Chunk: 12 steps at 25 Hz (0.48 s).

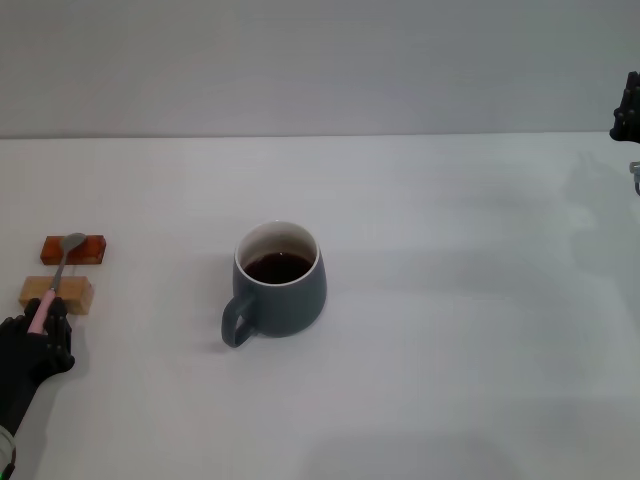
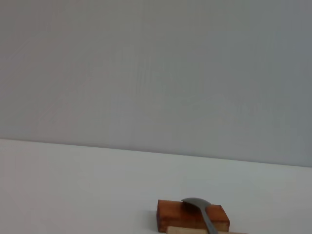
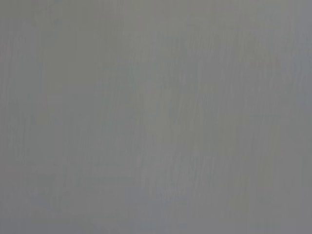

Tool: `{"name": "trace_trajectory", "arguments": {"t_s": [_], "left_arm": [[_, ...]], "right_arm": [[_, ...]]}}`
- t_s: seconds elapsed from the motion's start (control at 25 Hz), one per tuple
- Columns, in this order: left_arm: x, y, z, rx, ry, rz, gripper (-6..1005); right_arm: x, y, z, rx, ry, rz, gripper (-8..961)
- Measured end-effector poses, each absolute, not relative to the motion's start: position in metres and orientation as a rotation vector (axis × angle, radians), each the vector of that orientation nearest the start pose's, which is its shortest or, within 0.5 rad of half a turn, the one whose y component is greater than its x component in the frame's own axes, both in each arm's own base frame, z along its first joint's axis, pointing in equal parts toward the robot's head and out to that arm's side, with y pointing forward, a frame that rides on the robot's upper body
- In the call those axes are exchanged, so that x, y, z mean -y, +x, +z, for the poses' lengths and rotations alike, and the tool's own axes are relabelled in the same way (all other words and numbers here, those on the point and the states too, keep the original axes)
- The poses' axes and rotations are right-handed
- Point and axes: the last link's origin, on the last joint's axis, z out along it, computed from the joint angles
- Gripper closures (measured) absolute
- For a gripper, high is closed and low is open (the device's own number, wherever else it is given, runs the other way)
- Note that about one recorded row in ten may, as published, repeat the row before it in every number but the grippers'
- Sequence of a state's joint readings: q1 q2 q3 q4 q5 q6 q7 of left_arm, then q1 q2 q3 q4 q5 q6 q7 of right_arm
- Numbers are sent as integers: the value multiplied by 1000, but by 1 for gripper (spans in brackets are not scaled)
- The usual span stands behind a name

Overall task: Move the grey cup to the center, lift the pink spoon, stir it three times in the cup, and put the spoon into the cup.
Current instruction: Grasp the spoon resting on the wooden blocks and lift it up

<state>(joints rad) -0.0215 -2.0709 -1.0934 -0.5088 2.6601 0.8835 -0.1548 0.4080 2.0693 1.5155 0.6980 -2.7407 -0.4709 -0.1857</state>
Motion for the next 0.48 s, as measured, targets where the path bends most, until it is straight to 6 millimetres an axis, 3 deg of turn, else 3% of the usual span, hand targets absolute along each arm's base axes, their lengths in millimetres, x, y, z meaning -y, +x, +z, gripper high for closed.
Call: {"name": "trace_trajectory", "arguments": {"t_s": [0.48], "left_arm": [[-239, -378, -39, 847, -1583, -530, 811]], "right_arm": [[-411, 283, 22, -522, -1591, 434, 903]]}}
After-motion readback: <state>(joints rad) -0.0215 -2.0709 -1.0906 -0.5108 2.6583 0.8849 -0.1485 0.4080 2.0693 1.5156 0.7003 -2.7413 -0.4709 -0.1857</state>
